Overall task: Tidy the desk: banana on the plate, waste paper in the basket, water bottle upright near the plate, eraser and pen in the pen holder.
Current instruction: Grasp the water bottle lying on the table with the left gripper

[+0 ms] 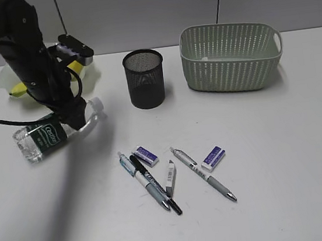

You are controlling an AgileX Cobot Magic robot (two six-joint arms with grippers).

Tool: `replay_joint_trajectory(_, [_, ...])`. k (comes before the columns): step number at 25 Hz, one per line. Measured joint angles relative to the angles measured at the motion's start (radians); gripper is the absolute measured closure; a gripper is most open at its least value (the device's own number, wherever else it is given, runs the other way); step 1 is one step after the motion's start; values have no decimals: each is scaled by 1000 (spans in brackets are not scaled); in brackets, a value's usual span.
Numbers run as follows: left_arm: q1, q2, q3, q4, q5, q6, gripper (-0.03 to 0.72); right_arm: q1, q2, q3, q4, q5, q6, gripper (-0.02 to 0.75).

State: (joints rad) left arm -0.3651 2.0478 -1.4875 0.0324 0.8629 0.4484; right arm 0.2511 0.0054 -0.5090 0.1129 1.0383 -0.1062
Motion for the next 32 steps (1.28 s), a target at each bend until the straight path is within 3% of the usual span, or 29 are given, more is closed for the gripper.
replay_joint_trajectory(11, [0,29,-3,62,-65,0,97,0,0,0,0,0,1,220])
replay_joint_trajectory(32, [0,75,-5,151,-5,0,99,0,0,0,-1,0,1,220])
